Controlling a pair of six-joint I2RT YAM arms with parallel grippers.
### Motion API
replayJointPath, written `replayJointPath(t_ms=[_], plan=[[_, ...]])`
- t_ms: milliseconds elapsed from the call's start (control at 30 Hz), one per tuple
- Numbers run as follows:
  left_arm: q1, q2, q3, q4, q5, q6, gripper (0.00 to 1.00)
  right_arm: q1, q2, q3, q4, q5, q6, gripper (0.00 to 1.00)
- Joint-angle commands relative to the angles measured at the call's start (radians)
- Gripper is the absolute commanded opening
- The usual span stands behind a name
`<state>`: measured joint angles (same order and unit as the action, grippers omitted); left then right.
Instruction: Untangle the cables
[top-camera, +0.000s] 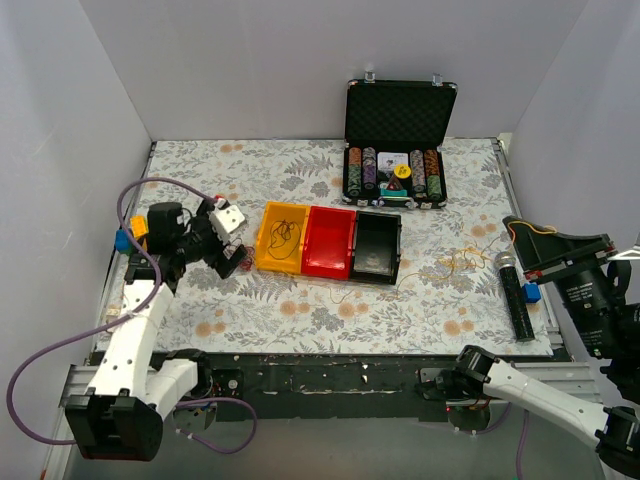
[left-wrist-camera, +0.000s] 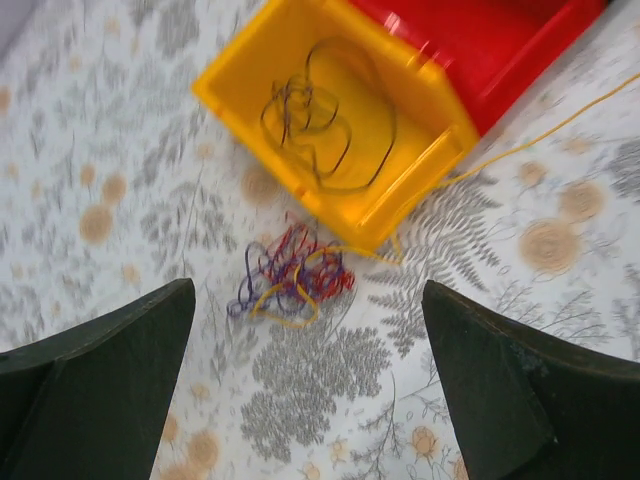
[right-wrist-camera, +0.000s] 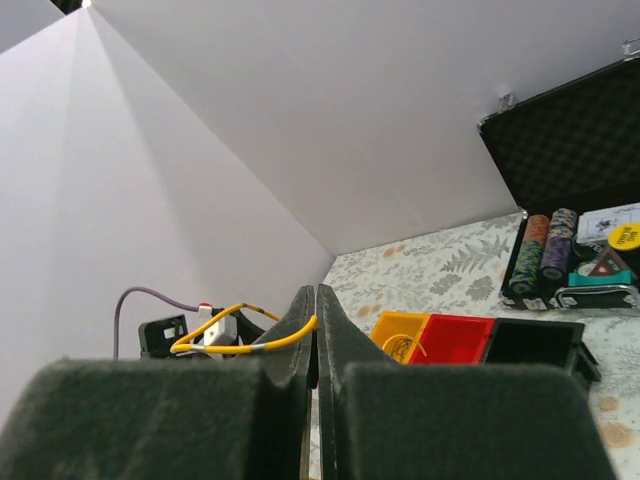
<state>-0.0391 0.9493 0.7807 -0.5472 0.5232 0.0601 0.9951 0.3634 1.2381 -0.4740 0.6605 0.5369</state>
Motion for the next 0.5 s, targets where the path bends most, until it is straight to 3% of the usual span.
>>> replayJointPath(t_ms=[0, 100, 133, 200, 300, 467], plan=[[-0.014, -0.027, 0.204, -0.241, 0.412, 0.106, 0.98, -0.003, 0.022, 0.012, 0.132, -0.073, 0.041, 0.01], [-0.100, -0.035, 0.267, -0.202, 0.561, -0.032, 0.98, -0.003, 0.046, 0.003, 0.153, -0.113, 0.063, 0.01], [-0.193, -0.037, 0.264, -0.141, 0.555, -0.125, 0.98, -0.001, 0.051, -0.006, 0.166, -0.128, 0.070, 0.01], [-0.365, -0.040, 0.238, -0.007, 0.479, -0.280, 0.98, -0.003, 0.062, -0.032, 0.202, -0.148, 0.089, 0.01], [-0.608, -0.024, 0.184, 0.171, 0.307, -0.391, 0.98, -0.003, 0.081, -0.064, 0.258, -0.186, 0.112, 0.01], [-0.771, 0.110, 0.195, 0.393, 0.135, -0.477, 0.98, -0.004, 0.132, -0.092, 0.317, -0.243, 0.144, 0.01]])
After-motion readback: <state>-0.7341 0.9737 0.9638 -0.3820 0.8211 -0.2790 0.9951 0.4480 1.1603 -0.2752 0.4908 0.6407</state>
